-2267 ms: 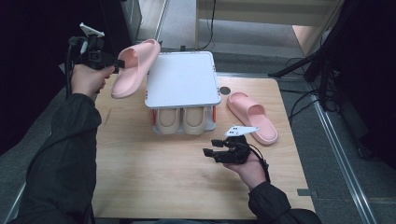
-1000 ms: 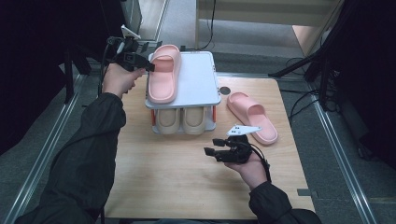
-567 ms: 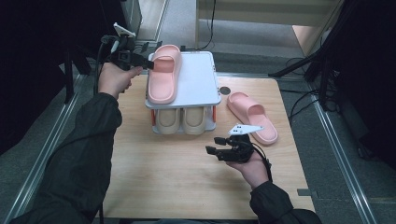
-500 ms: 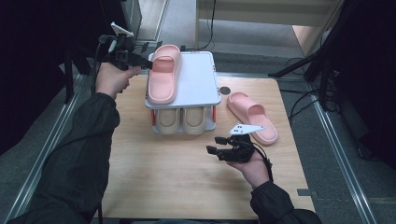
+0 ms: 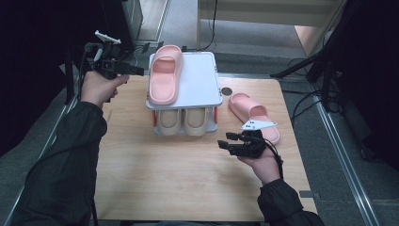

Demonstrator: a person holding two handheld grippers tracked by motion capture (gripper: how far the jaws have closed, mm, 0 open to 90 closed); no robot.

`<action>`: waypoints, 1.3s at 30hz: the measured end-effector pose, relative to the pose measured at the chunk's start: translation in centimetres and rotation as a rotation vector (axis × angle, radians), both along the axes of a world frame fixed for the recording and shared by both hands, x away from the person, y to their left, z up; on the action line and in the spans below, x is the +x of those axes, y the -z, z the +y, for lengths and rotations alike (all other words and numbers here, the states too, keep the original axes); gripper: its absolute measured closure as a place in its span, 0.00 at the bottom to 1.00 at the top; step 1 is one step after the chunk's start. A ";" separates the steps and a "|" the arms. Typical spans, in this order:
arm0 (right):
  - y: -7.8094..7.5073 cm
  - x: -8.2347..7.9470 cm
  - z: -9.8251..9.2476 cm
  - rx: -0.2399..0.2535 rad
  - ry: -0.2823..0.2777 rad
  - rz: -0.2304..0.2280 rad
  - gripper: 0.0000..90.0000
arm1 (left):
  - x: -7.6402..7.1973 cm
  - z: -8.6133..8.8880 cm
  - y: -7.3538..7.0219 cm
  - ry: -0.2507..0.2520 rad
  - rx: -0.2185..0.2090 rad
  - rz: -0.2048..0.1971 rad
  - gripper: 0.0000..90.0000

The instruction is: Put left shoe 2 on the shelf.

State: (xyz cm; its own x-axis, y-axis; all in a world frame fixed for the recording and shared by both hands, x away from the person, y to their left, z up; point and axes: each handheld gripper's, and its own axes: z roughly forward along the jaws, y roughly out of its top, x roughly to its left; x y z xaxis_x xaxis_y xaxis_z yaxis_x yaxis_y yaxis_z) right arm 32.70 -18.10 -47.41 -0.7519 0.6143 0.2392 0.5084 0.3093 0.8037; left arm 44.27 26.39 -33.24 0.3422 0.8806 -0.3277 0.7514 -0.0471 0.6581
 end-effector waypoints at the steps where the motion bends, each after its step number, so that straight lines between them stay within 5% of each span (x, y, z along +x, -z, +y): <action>1: 0.0 0.2 -0.2 -0.006 0.005 -0.002 0.53 | -0.2 0.2 0.3 0.000 -0.005 0.003 0.58; 11: -0.1 1.7 -2.5 -0.042 0.061 -0.020 0.68 | -2.2 1.3 3.2 0.004 -0.036 0.002 0.56; 21: -0.1 3.6 -5.7 -0.024 0.159 0.000 1.00 | -4.1 2.4 6.0 0.017 -0.050 -0.001 0.52; 33: 1.4 7.2 -8.2 -0.059 0.278 0.013 1.00 | -5.8 2.4 8.4 0.026 -0.064 -0.004 0.51; 39: 3.2 9.5 -10.0 -0.074 0.333 0.070 1.00 | -7.3 2.4 9.9 0.038 -0.062 -0.011 0.51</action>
